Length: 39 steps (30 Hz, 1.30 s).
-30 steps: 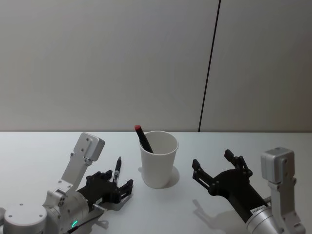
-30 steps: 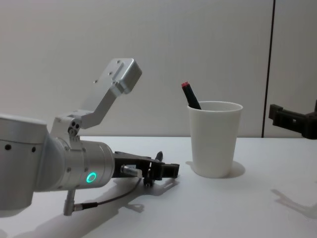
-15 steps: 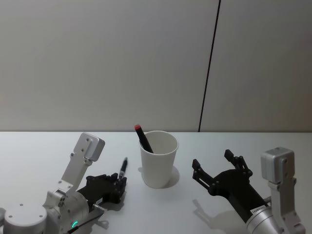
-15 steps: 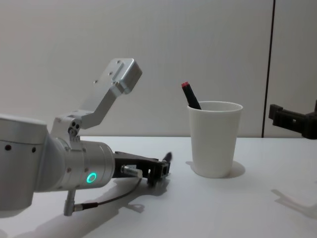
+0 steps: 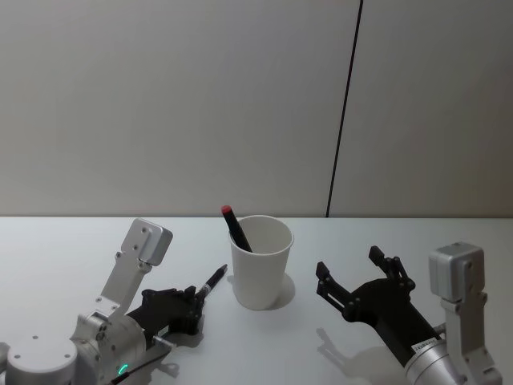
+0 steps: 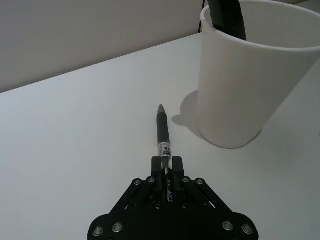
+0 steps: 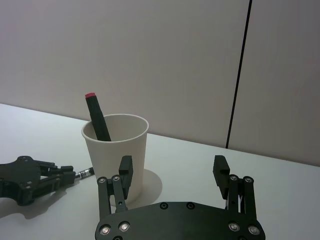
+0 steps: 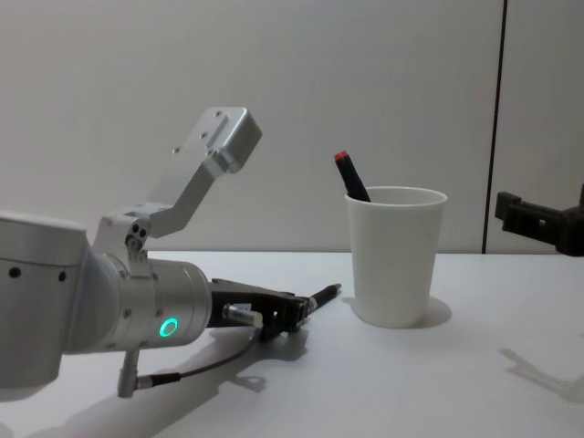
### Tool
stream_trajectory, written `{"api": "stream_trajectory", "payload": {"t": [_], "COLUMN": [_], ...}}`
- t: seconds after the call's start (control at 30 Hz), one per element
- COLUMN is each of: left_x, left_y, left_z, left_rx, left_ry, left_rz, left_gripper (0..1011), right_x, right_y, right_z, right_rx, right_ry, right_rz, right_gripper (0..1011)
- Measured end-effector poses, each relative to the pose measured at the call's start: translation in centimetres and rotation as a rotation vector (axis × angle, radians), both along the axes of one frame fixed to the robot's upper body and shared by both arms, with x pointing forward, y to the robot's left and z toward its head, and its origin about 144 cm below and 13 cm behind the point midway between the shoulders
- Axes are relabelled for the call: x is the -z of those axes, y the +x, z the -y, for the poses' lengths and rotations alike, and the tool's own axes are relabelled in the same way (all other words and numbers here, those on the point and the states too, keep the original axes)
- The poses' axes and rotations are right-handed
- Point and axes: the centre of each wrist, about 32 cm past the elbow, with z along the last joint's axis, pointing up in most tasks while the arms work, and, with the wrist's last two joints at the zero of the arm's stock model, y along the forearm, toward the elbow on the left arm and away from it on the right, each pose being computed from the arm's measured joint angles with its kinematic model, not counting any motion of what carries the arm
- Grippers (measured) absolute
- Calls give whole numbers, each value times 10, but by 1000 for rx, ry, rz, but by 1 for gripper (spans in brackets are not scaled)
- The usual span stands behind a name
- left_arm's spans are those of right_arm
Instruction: Place the pen into the pen holder.
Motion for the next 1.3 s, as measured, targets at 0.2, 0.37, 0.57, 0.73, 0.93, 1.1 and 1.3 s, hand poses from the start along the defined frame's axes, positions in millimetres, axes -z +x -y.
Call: {"api": "stream_trajectory", "payload": {"t": [0.2,0.37,0.57,0.73,0.93,1.1,1.3], "left_x": [0,0,0,0,0,0,-5], "left_y": [0,0,0,0,0,-1,-3], "left_z": [0,0,0,0,0,0,-1], "left_rx": [0,0,0,0,2,4,1], "left_ry": [0,0,0,0,1,8,28], "left_rz": [0,0,0,0,0,9,50], "left_gripper": [124,124,124,124,124,124,124], "right_x": [0,0,0,0,0,0,0], "right_y": [0,0,0,0,0,0,0], "right_z": [0,0,0,0,0,0,0], "right_rx": [0,0,0,0,0,0,0], "right_ry": [0,0,0,0,0,0,0], "right_rz": [0,0,0,0,0,0,0], "right_gripper": [1001,1001,1001,1001,1001,1001,1001]}}
